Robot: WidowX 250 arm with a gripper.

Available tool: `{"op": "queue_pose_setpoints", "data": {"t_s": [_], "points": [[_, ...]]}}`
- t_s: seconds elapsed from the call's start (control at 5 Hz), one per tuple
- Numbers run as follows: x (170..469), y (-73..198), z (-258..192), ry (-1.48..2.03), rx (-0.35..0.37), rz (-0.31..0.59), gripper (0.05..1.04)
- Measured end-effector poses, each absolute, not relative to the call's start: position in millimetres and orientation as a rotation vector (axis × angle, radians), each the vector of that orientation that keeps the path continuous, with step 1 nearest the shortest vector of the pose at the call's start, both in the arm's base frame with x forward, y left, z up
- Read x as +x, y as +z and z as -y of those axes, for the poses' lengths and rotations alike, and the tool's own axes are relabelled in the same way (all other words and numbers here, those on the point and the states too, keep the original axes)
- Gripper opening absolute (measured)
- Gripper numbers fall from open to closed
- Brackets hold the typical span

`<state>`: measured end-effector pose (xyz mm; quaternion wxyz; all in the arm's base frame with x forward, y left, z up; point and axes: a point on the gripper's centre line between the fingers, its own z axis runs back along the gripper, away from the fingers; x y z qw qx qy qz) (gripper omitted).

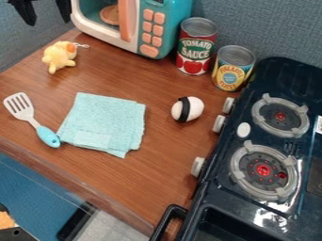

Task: Move the table cloth in the upper right side of the table

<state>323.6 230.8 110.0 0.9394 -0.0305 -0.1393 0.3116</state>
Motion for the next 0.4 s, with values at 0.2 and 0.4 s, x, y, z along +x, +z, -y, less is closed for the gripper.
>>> {"op": "queue_pose_setpoints", "data": {"t_s": [0.2, 0.4], "points": [[321.3, 94.3, -230.2, 0.646, -0.068, 0.244, 1.000], [306.3, 88.0, -232.3, 0.707, 0.018, 0.217, 1.000]]}}
